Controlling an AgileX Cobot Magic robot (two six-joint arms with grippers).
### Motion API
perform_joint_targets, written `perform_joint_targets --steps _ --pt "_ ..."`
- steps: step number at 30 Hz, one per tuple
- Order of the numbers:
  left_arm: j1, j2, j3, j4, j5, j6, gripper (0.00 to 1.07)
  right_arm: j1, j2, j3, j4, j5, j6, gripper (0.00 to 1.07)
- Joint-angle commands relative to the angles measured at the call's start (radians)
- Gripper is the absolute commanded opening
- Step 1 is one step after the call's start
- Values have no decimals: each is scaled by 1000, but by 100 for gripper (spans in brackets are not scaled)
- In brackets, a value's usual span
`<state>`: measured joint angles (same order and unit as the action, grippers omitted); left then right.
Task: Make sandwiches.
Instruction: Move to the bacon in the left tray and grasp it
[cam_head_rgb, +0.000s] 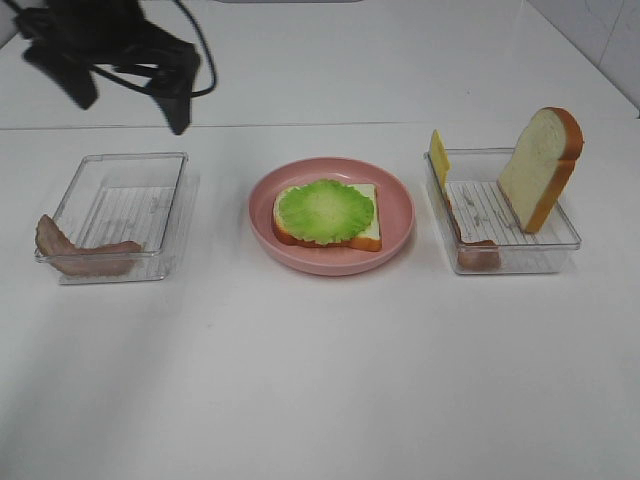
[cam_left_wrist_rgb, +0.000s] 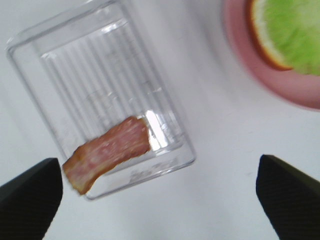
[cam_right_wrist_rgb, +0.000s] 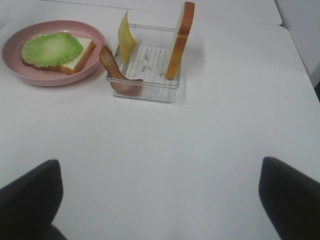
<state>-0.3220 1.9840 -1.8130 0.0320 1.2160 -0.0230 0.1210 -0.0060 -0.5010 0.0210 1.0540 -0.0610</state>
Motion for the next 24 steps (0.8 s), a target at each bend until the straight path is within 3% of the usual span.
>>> perform_joint_targets --steps 1,2,8,17,24 --pt "80 -49 92 -1 60 -37 98 1 -22 0 -3 -5 3 98" --pt "125 -50 124 -16 60 -38 98 1 -22 0 -3 -5 3 98" --pt "188 -10 181 -32 60 -35 98 1 -22 0 -3 -5 3 98" --pt "189 104 181 -32 38 -38 97 1 -22 0 -3 -5 3 98" --pt "189 182 180 -32 -17 -40 90 1 -22 0 -3 -5 3 98"
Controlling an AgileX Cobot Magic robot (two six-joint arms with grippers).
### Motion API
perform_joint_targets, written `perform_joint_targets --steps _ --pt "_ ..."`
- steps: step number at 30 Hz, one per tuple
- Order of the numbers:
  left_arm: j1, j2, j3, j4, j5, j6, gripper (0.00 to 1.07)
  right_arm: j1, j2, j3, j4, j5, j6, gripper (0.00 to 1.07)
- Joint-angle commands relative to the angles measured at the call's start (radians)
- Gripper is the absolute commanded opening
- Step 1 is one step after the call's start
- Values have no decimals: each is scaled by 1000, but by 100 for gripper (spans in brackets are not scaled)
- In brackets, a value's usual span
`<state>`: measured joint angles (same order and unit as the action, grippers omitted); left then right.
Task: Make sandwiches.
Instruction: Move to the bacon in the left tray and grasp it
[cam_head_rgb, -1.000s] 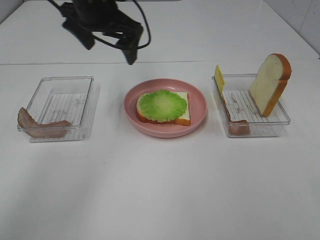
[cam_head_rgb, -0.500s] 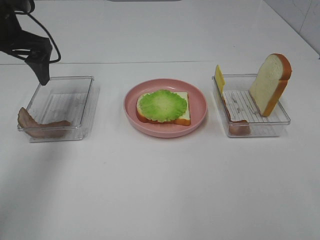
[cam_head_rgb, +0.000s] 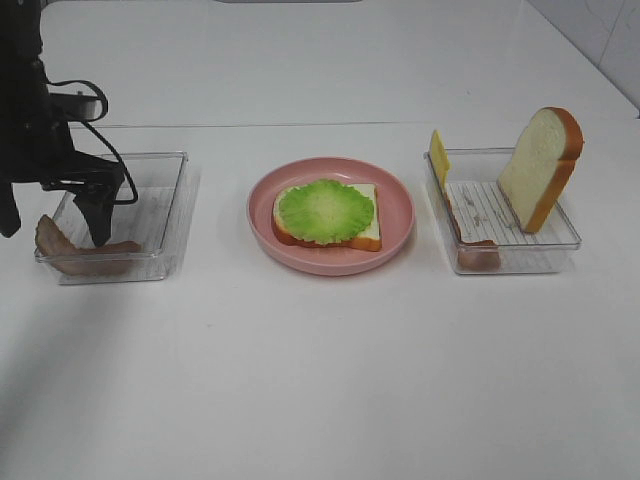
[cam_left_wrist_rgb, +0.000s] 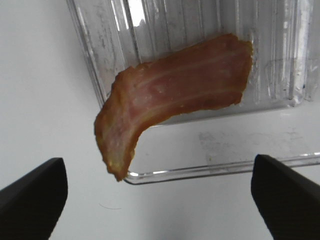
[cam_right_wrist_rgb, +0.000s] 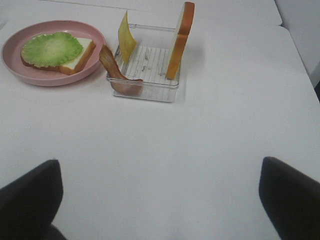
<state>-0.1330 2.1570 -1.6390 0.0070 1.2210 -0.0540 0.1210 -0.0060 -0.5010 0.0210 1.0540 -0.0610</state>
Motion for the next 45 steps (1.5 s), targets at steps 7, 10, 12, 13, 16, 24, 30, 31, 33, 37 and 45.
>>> perform_joint_targets --steps 7,10,12,13,16,24,30,31,33,37,45 --pt "0 11 6 -7 -56 -17 84 1 -22 0 -3 -5 3 98" --pt "0 11 6 -7 -56 -17 79 1 -22 0 -3 -5 3 98" --pt "0 11 6 -7 -56 -18 74 1 -22 0 -3 -5 3 98" --pt "0 11 6 -7 -56 -18 74 1 -22 0 -3 -5 3 98" --pt "0 11 6 -7 -51 -25 72 1 -22 0 -3 -5 3 98" --pt "15 11 6 8 -58 -33 72 1 -22 0 -3 -5 3 98" --pt "58 11 6 -7 -40 -12 72 1 -22 0 -3 -5 3 98" --pt "58 11 6 -7 -40 -4 72 1 -22 0 -3 -5 3 98" --pt "58 11 6 -7 -45 -1 72 1 -22 0 -3 -5 3 98" --pt "58 11 6 -15 -65 -1 72 1 -22 0 -3 -5 3 98" --pt "58 11 6 -15 -74 7 72 1 -22 0 -3 -5 3 98"
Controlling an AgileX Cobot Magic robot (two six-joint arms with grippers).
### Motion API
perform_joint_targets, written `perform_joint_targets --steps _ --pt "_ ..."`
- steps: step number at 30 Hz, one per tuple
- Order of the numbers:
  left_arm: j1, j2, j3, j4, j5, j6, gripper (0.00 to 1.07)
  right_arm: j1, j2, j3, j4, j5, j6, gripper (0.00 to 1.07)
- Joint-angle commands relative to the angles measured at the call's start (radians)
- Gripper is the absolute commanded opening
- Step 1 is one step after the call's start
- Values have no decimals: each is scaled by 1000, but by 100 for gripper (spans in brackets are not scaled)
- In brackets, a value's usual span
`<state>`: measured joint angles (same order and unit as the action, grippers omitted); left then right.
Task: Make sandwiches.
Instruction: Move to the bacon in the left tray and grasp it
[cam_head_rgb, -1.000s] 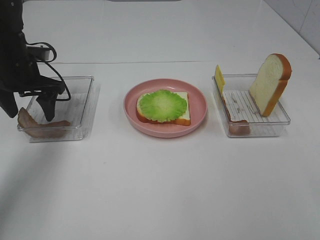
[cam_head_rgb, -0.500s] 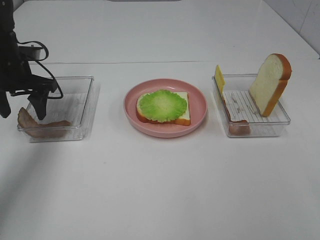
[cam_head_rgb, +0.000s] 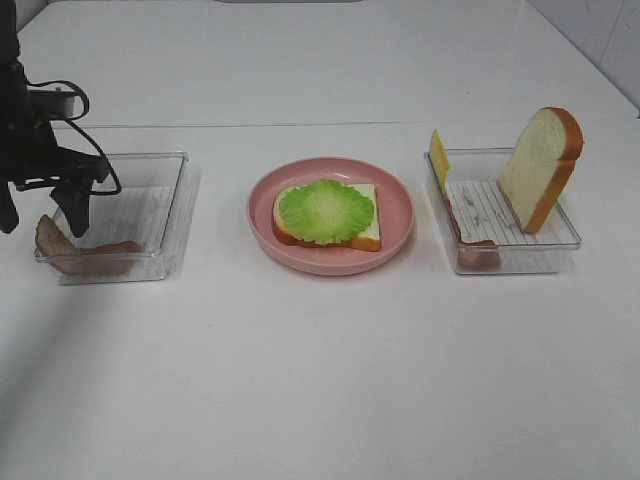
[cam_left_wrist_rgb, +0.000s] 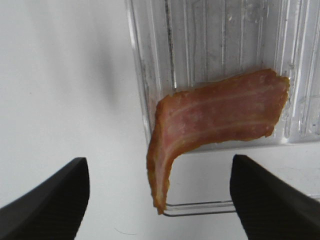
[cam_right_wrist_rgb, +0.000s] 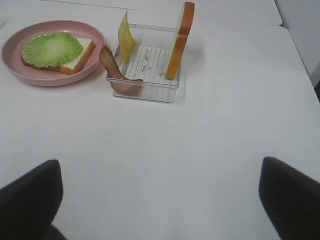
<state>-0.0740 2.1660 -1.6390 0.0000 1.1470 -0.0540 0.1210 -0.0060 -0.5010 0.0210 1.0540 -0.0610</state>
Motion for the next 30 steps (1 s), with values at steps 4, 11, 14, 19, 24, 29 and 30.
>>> perform_joint_targets --steps 4,11,14,19,24,29,30 --pt "-1 2 6 -8 0 7 66 1 -22 0 -3 -5 3 98" --pt "-1 2 6 -19 1 7 65 1 -22 0 -3 -5 3 98" --pt "-1 2 6 -21 1 7 64 1 -22 0 -3 -5 3 98" --pt "-1 2 6 -23 1 15 62 1 -22 0 -3 -5 3 98" --pt "-1 2 6 -27 1 19 61 1 -22 0 -3 -5 3 98" --pt "-1 2 6 -27 3 19 56 1 -22 0 -3 -5 3 98" --pt "-1 2 6 -27 3 19 56 1 -22 0 -3 -5 3 98"
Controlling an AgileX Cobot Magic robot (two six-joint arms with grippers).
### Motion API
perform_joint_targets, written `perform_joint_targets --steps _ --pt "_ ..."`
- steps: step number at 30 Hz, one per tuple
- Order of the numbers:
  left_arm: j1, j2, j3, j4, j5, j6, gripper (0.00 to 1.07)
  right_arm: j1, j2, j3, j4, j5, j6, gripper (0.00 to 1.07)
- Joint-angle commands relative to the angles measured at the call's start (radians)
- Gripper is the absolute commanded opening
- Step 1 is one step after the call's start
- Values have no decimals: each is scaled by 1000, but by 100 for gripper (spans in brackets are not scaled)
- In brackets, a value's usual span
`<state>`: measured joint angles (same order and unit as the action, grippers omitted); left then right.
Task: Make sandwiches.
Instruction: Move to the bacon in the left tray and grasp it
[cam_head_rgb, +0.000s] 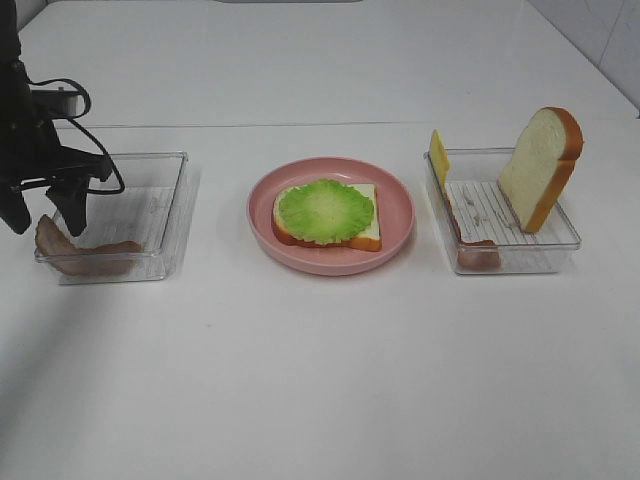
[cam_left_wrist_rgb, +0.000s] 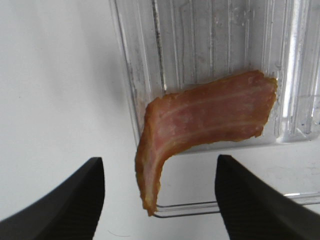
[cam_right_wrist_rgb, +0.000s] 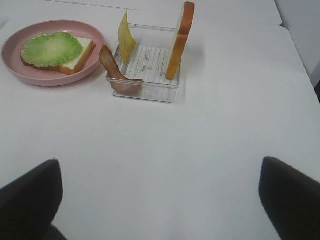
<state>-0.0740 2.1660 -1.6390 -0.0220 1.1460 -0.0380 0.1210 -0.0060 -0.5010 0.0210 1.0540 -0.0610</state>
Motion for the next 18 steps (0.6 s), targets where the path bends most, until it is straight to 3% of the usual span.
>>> perform_joint_targets --steps 1,6,11,18 --pt "-1 2 6 -5 4 3 55 1 -22 0 -3 -5 3 98" --pt "-1 2 6 -5 5 3 51 1 -22 0 -3 -5 3 98" --pt "-1 2 6 -5 11 3 41 1 -22 0 -3 -5 3 98" --pt "-1 2 6 -5 9 3 40 1 -22 0 -3 -5 3 98"
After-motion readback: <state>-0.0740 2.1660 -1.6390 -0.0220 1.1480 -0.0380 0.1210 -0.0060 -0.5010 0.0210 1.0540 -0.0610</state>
